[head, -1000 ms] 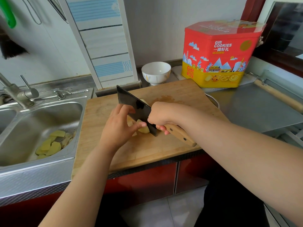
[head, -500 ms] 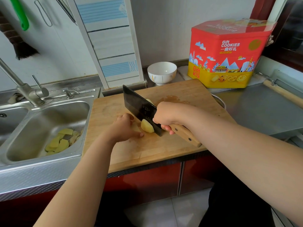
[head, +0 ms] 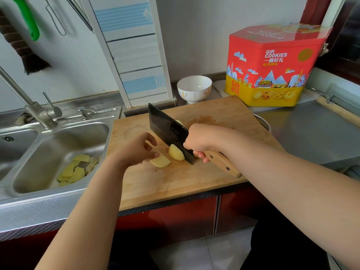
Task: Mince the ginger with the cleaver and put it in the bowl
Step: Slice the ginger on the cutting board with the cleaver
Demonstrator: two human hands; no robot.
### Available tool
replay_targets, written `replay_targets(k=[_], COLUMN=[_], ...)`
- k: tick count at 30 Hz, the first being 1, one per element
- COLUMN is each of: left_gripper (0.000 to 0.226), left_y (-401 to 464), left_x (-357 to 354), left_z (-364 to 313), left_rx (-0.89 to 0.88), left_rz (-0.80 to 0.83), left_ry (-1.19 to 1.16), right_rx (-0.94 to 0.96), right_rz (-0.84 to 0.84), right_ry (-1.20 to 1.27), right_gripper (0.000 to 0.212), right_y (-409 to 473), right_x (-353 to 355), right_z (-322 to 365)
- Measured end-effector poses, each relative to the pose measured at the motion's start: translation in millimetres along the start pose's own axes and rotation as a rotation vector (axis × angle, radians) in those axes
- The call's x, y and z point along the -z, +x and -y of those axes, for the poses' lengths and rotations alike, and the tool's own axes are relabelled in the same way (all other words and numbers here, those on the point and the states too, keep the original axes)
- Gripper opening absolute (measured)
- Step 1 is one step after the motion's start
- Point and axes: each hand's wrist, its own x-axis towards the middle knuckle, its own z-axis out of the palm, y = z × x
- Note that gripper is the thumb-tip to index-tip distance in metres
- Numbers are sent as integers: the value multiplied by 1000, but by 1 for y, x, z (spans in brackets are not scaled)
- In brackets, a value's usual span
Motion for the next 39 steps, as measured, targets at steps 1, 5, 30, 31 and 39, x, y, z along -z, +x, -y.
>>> replay_targets(k=[1,5,30,31,39], left_gripper=[20,12,39,45,14], left_y=[-1,-7,28,30,11], left_x=[10,47,-7,-10,-24], left_z=[0,-30,-72,-69,-38], left_rx=[-28,-200,-621,-623,-626], left_rz=[-10,-105,-370,-357,-883], left_ry=[-96,-622,455,472,-15], right_rx=[0,-4,-1,-1,1], right_rz=[-1,-7,-11,-15,-21], right_ry=[0,12,29,19,13], right_gripper=[26,28,21,17,20], right_y=[0,-1,-3,-3,-8], right_x=[0,0,-3,-3,-1], right_z=[0,-1,0,1,2])
